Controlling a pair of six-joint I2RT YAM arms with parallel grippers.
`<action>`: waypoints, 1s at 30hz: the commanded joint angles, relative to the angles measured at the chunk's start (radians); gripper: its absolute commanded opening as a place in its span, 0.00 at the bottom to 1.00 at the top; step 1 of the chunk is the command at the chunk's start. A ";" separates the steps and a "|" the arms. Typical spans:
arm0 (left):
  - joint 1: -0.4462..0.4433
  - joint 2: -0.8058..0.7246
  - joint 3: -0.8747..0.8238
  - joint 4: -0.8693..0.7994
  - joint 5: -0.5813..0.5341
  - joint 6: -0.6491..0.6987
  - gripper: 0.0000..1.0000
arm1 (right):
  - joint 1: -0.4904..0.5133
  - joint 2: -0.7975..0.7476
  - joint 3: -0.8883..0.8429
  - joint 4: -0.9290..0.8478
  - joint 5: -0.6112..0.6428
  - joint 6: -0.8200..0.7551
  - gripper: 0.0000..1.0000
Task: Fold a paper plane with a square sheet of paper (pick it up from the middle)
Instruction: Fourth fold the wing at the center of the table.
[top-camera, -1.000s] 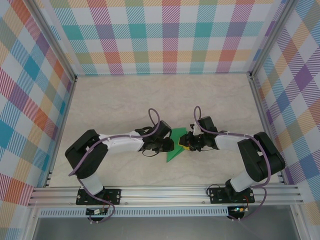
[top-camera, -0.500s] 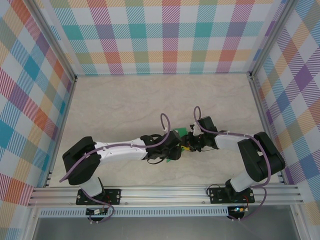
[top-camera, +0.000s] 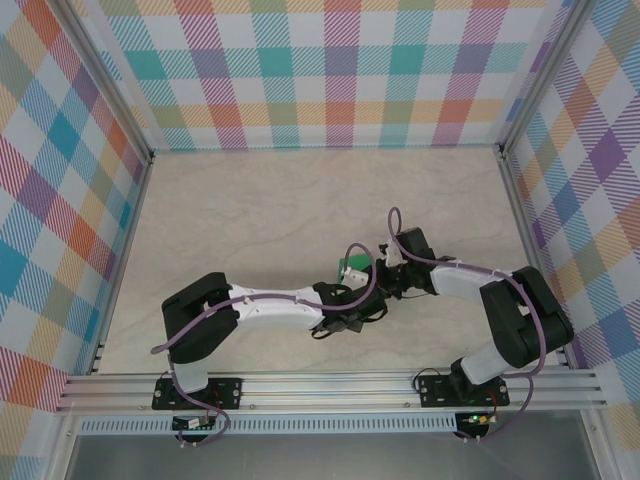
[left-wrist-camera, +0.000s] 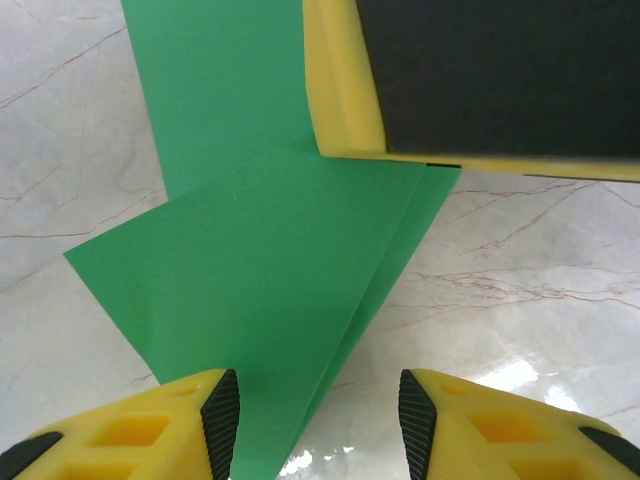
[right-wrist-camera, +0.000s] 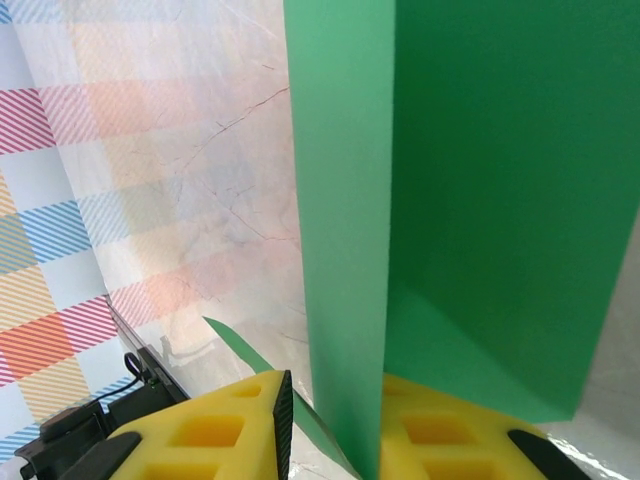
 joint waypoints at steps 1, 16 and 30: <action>-0.019 0.028 0.041 -0.055 -0.082 0.000 0.48 | -0.004 -0.021 0.027 -0.029 -0.021 -0.025 0.25; -0.062 0.103 0.089 -0.152 -0.205 -0.042 0.40 | -0.005 -0.016 0.033 -0.045 -0.019 -0.031 0.24; -0.069 0.115 0.083 -0.158 -0.224 -0.049 0.24 | -0.004 -0.018 0.037 -0.056 -0.011 -0.034 0.24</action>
